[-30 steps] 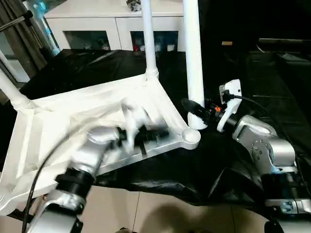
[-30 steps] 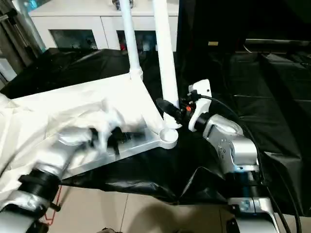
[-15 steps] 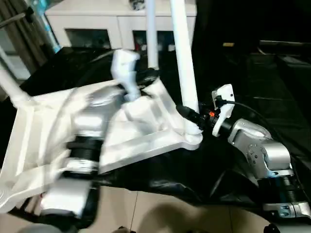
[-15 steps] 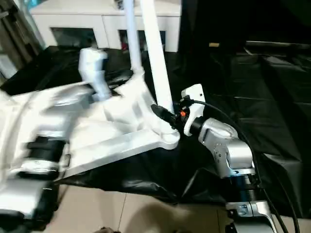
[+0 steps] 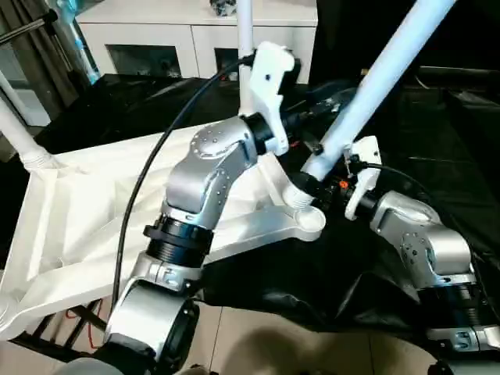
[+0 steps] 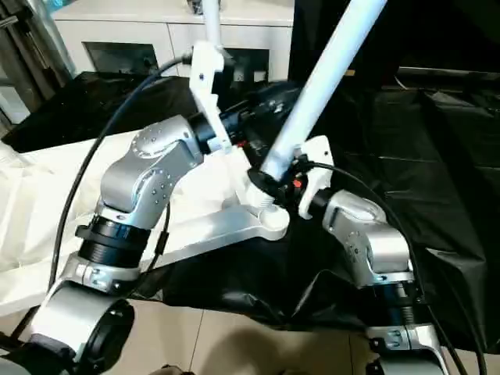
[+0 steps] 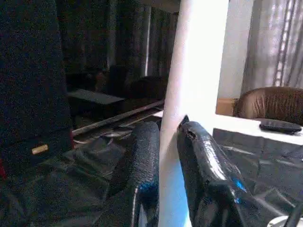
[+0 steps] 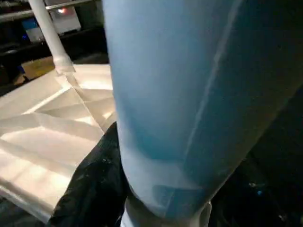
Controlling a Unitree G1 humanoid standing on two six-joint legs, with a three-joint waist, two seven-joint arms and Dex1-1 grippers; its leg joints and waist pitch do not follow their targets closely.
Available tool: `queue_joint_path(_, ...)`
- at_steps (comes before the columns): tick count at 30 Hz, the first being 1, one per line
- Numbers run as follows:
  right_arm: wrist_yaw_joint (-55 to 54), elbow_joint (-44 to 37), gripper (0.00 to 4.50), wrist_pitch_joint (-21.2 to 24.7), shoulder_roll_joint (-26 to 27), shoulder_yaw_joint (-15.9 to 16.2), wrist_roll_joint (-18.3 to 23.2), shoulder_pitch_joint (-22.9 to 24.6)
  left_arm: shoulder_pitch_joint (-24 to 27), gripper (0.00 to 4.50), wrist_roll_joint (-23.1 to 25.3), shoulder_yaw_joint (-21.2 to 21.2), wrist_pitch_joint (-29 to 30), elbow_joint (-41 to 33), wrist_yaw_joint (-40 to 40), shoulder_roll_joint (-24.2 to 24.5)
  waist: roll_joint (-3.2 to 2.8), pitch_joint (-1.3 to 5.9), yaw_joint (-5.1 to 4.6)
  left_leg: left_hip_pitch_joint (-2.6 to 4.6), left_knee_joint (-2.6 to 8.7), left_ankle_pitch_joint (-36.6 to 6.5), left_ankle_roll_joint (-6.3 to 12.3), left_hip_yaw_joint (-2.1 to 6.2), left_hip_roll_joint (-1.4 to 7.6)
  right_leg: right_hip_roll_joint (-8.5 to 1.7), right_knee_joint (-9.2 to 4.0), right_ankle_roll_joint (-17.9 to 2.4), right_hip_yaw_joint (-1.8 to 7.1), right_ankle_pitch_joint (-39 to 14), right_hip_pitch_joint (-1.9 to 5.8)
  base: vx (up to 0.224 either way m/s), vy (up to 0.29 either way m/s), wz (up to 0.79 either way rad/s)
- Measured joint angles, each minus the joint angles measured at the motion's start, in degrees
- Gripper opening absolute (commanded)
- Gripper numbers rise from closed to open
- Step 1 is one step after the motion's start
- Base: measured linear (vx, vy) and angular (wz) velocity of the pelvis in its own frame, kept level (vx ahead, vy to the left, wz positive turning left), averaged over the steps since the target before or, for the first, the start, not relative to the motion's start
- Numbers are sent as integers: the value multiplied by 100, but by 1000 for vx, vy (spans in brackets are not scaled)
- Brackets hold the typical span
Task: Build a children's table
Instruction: Insert table leg to table base
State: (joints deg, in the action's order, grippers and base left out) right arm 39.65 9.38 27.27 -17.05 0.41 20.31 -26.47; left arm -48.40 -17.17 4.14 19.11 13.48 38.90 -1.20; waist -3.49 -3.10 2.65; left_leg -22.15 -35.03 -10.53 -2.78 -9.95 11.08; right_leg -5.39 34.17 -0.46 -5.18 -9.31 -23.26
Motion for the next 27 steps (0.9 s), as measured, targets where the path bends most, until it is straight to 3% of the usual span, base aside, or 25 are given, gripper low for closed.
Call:
queue_joint_path(3,12,-6,189,-1,3,45,-21,-1,17,90,193,8,-86,170,-223,236,0,0,-33,0,0,0,0,2,0,1,0,0,0,0,0,0,0,0)
queue_joint_path(5,12,-6,189,-5,-2,60,-28,-3,91,124,349,41,-99,253,-224,517,0,0,-58,1,0,0,0,3,1,3,-1,1,-1,0,0,0,0,0)
queue_joint_path(7,9,-3,189,-9,-30,60,-48,-2,226,124,454,67,-70,267,-127,739,0,0,-63,-1,1,0,0,5,1,3,-4,2,-2,-2,0,0,0,0)
queue_joint_path(10,9,13,189,-19,-117,53,-79,-7,861,162,782,676,233,135,564,1555,-13,10,-85,5,3,-1,1,3,-1,3,-5,6,4,-9,0,0,0,0)
queue_joint_path(12,5,46,189,-20,-183,-3,-105,-7,1318,166,840,906,541,153,831,1728,0,2,-70,-4,2,0,0,3,1,4,-5,5,1,-10,-3,0,0,0)
queue_joint_path(17,8,44,189,-25,-153,58,-182,-7,1779,168,774,1467,692,-167,1371,1858,0,2,19,2,-3,-7,-11,-4,-1,-2,-3,2,6,-9,4,0,0,0)
queue_joint_path(27,16,44,189,-32,-183,74,-255,-6,1912,168,1001,1614,659,146,1288,1829,0,2,-93,15,-1,-10,-29,-1,0,0,16,-1,6,-1,5,0,0,0)
